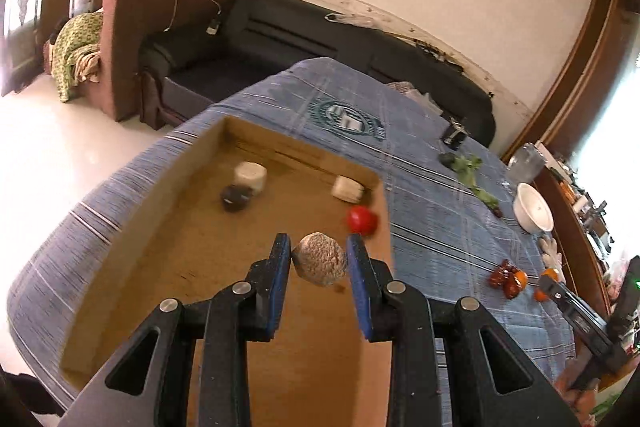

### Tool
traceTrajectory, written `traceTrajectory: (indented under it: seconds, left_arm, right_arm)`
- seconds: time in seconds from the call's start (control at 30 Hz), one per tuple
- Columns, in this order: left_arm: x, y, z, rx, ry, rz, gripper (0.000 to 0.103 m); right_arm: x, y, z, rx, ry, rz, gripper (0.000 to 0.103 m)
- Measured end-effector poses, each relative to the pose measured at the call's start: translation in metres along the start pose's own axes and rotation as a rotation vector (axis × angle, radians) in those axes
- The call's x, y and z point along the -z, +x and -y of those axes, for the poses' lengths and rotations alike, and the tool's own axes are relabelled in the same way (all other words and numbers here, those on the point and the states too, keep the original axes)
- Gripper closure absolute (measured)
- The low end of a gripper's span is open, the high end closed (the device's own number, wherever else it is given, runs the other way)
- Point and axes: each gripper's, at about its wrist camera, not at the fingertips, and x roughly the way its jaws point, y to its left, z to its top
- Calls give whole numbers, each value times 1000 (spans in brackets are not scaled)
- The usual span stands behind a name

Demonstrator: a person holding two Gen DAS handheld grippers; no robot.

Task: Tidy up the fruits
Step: 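Carry the orange and beige piece into the cardboard box and open both tools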

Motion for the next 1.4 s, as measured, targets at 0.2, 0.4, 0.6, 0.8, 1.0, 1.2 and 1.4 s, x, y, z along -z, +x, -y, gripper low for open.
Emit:
traceTrajectory:
  seconds: [0.2, 0.4, 0.6, 0.8, 1.0, 1.2, 1.4]
  left_arm:
    - [-21, 24, -24, -63, 7, -83, 75]
    - [-28, 60, -58, -57, -88, -205, 75]
    - [-36, 84, -78, -55, -161, -290, 75]
    - [-41, 93, -84, -53, -175, -312, 75]
    - [-42, 86, -86, -29, -182, -286, 74]
    - [-46, 52, -78, -29, -157, -190, 61]
    - [-41, 6, -57, -28, -111, -80, 48]
  right_arm:
    - [-14, 7, -100, -207, -136, -40, 68]
    - [-7, 39, -189, -328, -255, -126, 68]
    - [5, 83, -240, -328, -339, -224, 68]
    - [9, 119, -258, -281, -379, -288, 68]
    - [3, 140, -258, -254, -378, -312, 67]
    - [-4, 140, -256, -276, -349, -295, 61]
    - [-18, 102, -229, -289, -283, -215, 49]
